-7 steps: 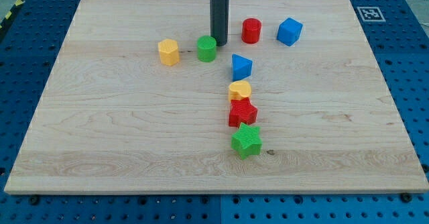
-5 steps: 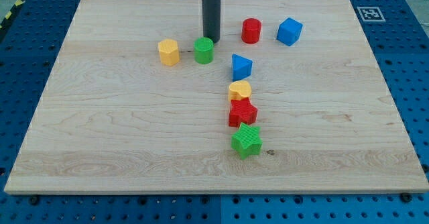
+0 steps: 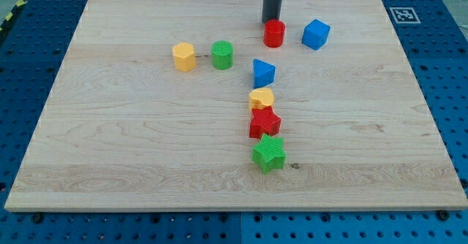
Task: Move the blue cube red circle right to the green circle
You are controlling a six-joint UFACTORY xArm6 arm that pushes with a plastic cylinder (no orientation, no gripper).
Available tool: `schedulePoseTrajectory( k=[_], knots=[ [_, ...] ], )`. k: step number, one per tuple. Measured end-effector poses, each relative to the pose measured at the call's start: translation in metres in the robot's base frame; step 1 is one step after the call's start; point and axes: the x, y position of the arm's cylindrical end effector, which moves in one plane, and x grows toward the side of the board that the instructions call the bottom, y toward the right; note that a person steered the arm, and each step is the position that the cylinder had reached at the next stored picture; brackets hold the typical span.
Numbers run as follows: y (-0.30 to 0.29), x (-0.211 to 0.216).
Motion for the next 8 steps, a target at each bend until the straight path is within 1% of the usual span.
schedulePoseTrajectory(
  k=[3, 4, 5, 6, 7, 8],
  knots=[
    [0.008, 0.060],
    [0.008, 0.069],
    [0.008, 0.048],
    [0.008, 0.014],
    [0.033, -0.005],
    [0.077, -0.010]
  ],
)
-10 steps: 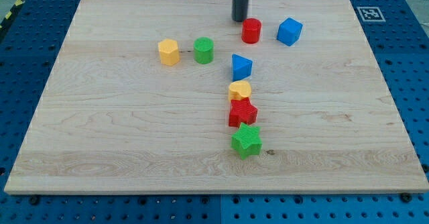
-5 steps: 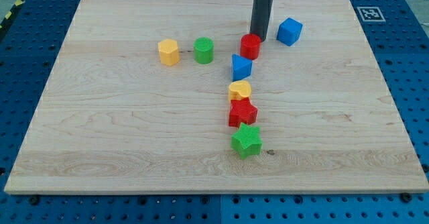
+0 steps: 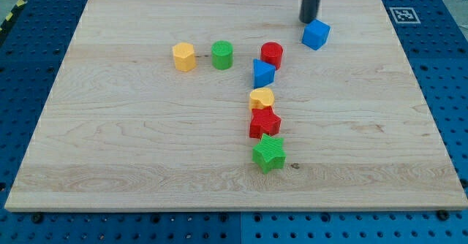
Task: Move the blue cube red circle right to the green circle
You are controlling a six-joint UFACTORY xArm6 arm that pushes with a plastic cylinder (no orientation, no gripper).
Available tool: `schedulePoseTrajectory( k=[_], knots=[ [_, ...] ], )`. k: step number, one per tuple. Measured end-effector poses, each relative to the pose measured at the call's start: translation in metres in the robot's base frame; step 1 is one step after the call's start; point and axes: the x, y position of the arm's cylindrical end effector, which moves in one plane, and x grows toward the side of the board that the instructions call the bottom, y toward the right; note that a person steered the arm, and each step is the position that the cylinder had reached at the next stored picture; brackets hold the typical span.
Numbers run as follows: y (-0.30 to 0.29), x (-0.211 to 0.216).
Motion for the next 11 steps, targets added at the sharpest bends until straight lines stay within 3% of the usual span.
schedulePoseTrajectory(
  k=[7, 11],
  knots=[
    [0.001, 0.077],
    [0.001, 0.090]
  ],
)
